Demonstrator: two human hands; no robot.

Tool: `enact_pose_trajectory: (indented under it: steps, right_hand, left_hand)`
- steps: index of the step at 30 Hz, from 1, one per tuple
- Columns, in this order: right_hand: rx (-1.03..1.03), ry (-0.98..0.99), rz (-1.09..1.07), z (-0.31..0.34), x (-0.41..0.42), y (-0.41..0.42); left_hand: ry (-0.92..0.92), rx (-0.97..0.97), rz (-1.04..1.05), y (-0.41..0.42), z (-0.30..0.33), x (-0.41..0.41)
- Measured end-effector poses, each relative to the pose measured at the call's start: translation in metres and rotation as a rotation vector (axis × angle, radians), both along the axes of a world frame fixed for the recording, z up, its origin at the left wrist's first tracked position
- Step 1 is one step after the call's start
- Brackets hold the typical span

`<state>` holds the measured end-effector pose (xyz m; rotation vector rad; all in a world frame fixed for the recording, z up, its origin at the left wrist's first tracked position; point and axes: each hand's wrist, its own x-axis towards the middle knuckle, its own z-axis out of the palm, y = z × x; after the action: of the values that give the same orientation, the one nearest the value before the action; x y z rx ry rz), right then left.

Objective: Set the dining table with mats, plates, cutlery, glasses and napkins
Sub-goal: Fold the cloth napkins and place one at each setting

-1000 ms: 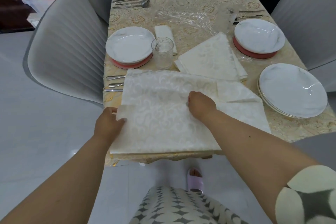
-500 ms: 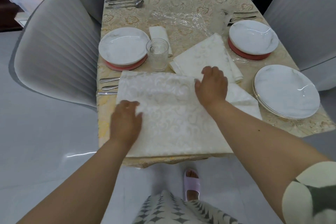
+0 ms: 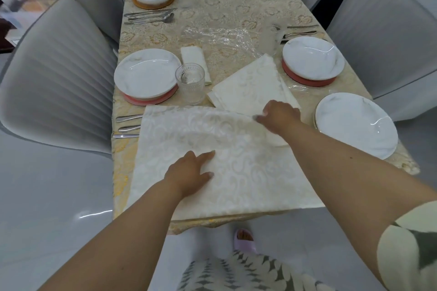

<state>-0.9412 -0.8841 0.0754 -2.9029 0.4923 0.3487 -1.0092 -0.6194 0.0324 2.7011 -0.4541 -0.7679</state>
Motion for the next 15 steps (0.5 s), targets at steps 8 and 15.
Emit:
enact_pose_trajectory:
  steps: [8, 15]
  right_hand:
    - [0.320, -0.338, -0.180, 0.004, -0.005, -0.028]
    - [0.654, -0.592, -0.141, 0.029, -0.014, -0.034]
  left_hand:
    - [0.000, 0.019, 0.006, -0.001, -0.001, 0.001]
    - [0.022, 0.053, 0.008, -0.004, 0.000, 0.001]
